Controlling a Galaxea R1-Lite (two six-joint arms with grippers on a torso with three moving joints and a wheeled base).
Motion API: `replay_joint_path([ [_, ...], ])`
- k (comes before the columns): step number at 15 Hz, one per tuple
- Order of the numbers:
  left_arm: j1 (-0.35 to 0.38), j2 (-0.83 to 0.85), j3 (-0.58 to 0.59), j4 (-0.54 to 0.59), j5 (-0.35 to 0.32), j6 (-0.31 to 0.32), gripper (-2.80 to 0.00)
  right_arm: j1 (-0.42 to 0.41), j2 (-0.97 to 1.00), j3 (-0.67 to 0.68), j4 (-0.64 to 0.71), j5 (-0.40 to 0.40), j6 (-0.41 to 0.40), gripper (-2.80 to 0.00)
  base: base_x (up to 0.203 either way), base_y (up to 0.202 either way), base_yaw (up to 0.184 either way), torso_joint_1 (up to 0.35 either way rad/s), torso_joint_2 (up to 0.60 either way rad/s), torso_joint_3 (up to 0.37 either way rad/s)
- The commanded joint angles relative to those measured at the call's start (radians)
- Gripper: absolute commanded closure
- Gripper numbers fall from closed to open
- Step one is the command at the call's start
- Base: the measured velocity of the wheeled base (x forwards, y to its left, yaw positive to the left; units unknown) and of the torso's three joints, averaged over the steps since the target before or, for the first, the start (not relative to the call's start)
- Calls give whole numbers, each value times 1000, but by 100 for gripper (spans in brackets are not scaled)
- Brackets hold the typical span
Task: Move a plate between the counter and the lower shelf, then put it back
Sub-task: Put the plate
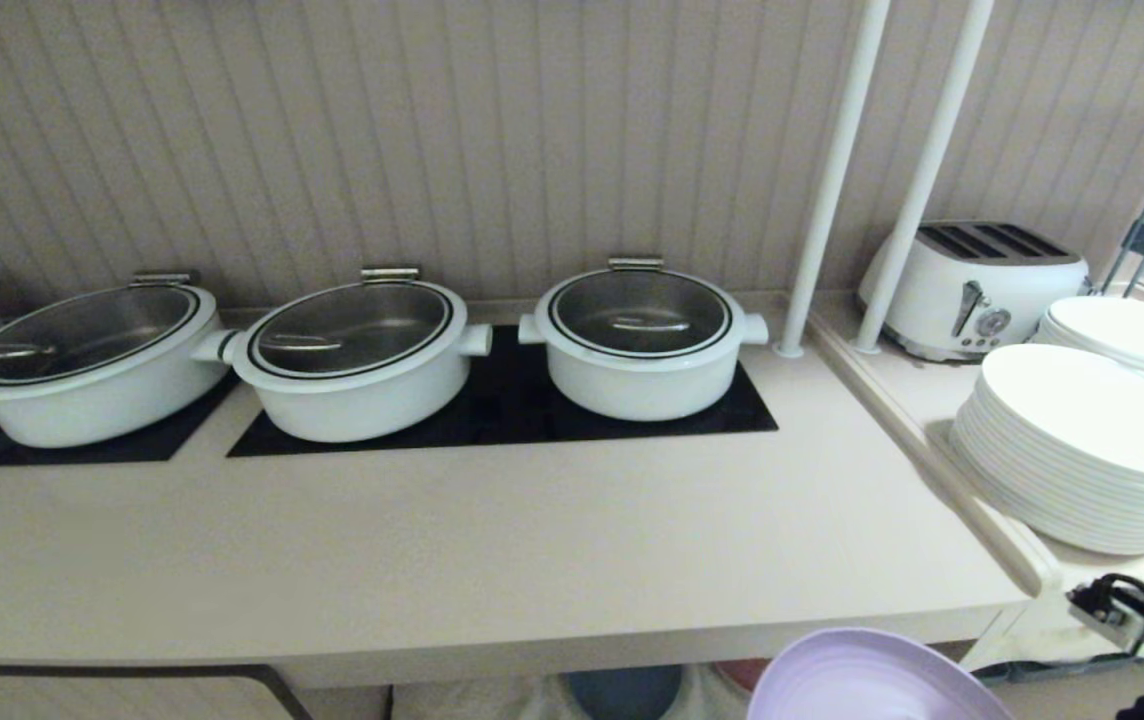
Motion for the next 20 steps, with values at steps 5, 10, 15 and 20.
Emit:
replay_joint_path([
  [5,0,0,0,0,0,0,0,1,16,-37,4,27,-3,0,0,0,0,0,0,0],
  [10,0,0,0,0,0,0,0,1,43,-68,7,29,-2,0,0,0,0,0,0,0],
  [15,0,0,0,0,0,0,0,6,154,-217,72,37,-3,0,0,0,0,0,0,0],
  [20,0,0,0,0,0,0,0,27,355,-425,77,42,-2,0,0,0,0,0,0,0],
])
